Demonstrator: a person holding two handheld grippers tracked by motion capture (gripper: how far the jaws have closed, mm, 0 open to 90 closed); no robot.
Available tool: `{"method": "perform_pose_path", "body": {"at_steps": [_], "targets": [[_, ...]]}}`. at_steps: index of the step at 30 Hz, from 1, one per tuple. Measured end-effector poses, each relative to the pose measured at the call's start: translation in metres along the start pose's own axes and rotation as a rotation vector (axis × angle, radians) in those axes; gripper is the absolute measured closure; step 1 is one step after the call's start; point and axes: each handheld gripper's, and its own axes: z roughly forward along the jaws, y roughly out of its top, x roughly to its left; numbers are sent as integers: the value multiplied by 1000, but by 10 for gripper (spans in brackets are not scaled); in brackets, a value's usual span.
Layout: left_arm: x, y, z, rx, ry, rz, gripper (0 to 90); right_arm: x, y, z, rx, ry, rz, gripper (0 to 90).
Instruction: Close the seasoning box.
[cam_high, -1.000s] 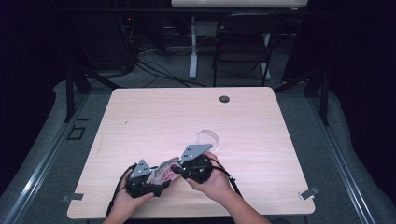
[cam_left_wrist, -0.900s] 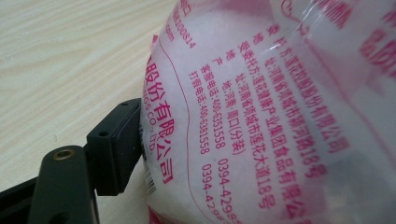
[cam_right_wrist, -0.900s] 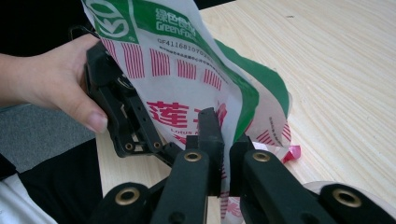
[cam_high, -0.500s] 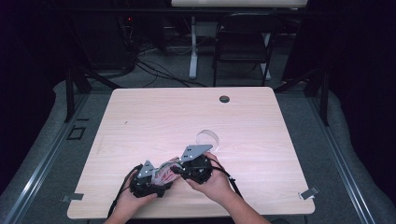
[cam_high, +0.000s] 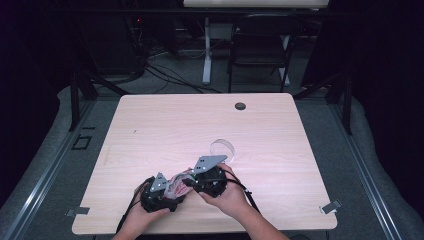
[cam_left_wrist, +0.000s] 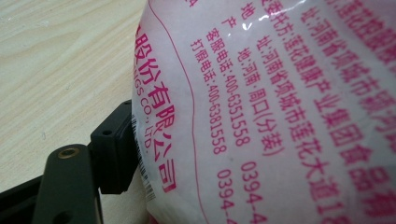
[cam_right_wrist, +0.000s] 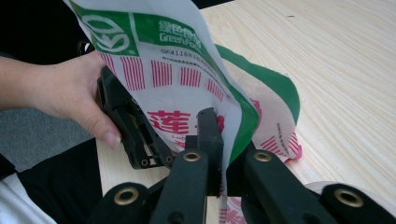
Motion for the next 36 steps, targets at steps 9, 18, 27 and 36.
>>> {"method": "perform_pose_path", "body": {"at_steps": [9, 18, 27, 36], "targets": [[0, 1, 2, 16, 31, -22, 180, -1, 0, 0, -2, -1, 3, 893], [0, 1, 2, 14, 31, -22, 179, 0, 0, 0, -2, -2, 3, 893], [-1, 1, 0, -8, 31, -13, 344, -1, 0, 0, -7, -7, 5, 891], [-1, 0, -1, -22, 45, -20, 450, -1, 0, 0, -6, -4, 3, 890]]}}
